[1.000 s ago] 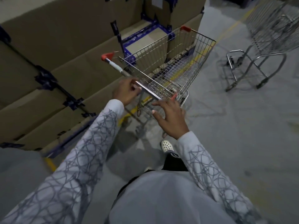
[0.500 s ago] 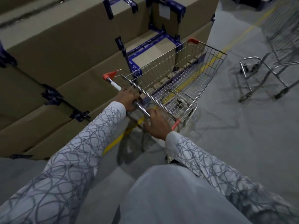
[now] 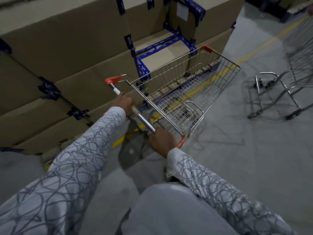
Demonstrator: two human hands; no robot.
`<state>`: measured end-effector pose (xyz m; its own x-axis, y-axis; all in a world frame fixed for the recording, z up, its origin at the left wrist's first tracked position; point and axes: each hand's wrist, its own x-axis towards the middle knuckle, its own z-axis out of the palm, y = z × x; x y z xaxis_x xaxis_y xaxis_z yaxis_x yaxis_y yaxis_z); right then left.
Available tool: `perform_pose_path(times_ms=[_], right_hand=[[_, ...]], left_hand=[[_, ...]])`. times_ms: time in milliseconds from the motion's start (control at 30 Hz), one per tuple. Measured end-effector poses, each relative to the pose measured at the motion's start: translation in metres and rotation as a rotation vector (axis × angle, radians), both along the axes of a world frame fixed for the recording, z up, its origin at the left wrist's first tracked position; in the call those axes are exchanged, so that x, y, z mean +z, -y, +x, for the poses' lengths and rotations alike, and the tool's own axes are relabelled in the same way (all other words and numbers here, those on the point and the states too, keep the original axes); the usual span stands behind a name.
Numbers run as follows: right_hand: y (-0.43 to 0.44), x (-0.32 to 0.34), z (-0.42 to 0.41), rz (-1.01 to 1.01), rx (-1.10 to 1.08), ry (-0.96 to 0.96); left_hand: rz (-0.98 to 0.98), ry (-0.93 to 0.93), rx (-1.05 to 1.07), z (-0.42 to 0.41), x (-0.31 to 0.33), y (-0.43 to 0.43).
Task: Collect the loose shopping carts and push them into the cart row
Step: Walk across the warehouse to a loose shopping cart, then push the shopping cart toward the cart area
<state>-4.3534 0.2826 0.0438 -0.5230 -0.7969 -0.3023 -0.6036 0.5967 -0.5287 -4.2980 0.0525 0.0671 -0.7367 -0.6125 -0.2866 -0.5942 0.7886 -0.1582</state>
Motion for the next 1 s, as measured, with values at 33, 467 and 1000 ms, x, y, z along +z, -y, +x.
perform_pose_path(times_ms=[33, 467, 1000], right_hand=[[-0.005, -0.001, -0.002, 0.025, -0.005, -0.03], [-0.061, 0.002, 0.006, 0.188, -0.113, -0.333], [-0.182, 0.006, 0.058, 0.205, 0.076, -0.567]], left_hand=[[-0.006, 0.006, 0.029, 0.001, 0.0, -0.008], [-0.053, -0.005, 0.018, 0.033, -0.012, -0.114], [0.08, 0.089, 0.149, 0.156, -0.003, -0.209]])
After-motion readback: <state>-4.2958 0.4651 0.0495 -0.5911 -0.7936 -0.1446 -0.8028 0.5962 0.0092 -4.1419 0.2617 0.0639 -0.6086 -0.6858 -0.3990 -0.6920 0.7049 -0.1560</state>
